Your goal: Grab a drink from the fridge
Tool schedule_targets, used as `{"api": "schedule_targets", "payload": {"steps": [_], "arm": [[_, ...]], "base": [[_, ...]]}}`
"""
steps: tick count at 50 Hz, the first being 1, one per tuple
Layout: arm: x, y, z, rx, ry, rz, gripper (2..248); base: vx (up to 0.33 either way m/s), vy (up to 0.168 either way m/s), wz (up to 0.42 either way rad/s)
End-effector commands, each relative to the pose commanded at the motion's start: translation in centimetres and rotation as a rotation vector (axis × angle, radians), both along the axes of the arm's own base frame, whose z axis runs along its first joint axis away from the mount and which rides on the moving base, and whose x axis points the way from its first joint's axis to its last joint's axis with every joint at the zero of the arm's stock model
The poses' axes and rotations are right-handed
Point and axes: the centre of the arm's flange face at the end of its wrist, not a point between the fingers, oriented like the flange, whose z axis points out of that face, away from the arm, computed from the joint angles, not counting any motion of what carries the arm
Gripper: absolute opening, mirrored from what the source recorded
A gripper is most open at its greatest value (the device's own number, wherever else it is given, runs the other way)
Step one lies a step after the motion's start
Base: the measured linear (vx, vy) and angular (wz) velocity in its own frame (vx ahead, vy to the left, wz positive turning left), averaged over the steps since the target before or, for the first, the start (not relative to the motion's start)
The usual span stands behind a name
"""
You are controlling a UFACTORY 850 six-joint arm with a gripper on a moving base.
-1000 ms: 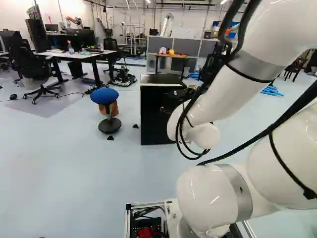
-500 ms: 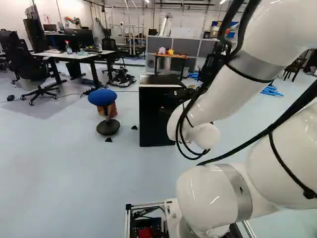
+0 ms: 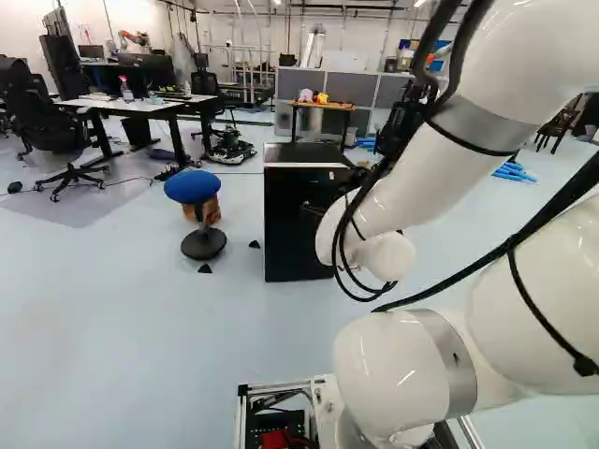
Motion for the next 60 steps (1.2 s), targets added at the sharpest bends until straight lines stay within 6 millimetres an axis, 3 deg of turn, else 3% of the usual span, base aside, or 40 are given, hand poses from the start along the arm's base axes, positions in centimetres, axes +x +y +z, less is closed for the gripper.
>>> {"api": "schedule_targets", "payload": {"steps": [60], "arm": [[0.0, 0.0, 0.0, 0.0, 0.0, 0.0, 247]], "base": [[0.085, 0.042, -0.013]]}}
